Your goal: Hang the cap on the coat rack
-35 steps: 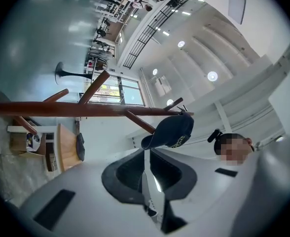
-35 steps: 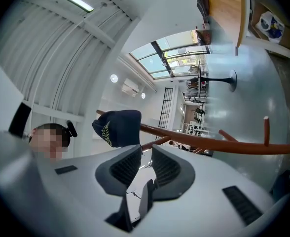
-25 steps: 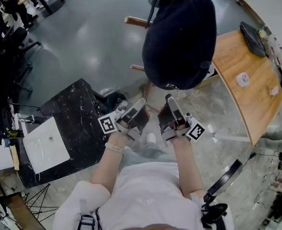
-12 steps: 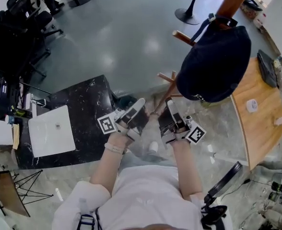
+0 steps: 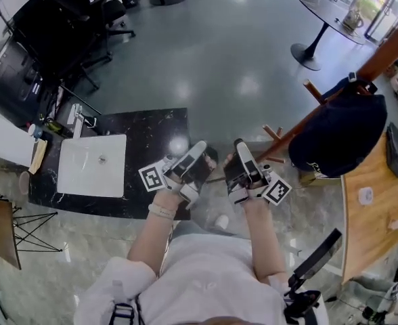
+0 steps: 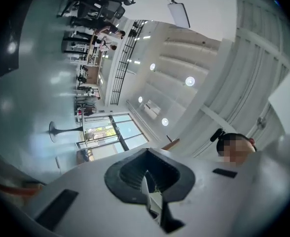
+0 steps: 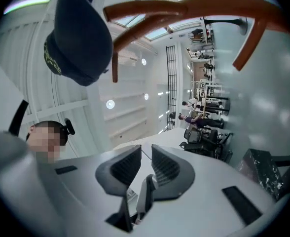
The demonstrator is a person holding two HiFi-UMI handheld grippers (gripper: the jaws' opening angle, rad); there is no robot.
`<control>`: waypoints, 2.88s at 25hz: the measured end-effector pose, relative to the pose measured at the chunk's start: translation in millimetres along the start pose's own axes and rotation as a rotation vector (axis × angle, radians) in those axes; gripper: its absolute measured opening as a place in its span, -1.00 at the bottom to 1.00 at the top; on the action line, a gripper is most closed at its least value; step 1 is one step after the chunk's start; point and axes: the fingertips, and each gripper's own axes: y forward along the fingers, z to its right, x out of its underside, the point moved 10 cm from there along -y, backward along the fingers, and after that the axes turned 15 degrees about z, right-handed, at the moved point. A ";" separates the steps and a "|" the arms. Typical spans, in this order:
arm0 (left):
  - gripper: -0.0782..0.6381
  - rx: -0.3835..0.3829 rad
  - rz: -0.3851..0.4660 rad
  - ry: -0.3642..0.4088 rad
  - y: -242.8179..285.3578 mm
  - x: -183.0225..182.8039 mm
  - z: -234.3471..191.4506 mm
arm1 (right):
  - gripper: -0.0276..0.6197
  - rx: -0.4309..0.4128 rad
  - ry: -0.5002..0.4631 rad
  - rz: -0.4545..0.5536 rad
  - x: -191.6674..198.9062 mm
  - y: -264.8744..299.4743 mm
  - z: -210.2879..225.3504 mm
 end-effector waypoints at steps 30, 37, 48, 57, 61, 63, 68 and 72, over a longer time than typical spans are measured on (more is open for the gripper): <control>-0.76 0.021 0.394 0.427 -112.6 -131.4 175.3 | -0.69 -0.156 0.344 -0.455 219.5 129.4 -20.1; -0.76 0.006 0.432 0.464 -131.9 -133.0 190.2 | -0.69 -0.166 0.374 -0.507 245.5 129.6 -24.3; -0.76 -0.008 0.466 0.488 -143.0 -129.9 199.2 | -0.70 -0.171 0.386 -0.566 257.8 127.3 -28.3; -0.76 -0.009 0.467 0.485 -145.3 -127.5 202.9 | -0.77 -0.125 0.378 -0.588 261.9 121.5 -29.9; -0.76 -0.010 0.460 0.483 -145.0 -126.9 201.5 | -0.77 -0.125 0.362 -0.595 260.9 120.1 -29.1; -0.76 -0.011 0.461 0.482 -145.5 -127.0 201.1 | -0.77 -0.122 0.360 -0.593 260.2 119.7 -29.3; -0.76 -0.012 0.462 0.479 -147.9 -127.4 201.9 | -0.77 -0.116 0.353 -0.586 258.2 117.9 -28.9; -0.76 -0.010 0.465 0.485 -149.5 -129.4 204.7 | -0.77 -0.114 0.348 -0.578 255.5 117.7 -28.2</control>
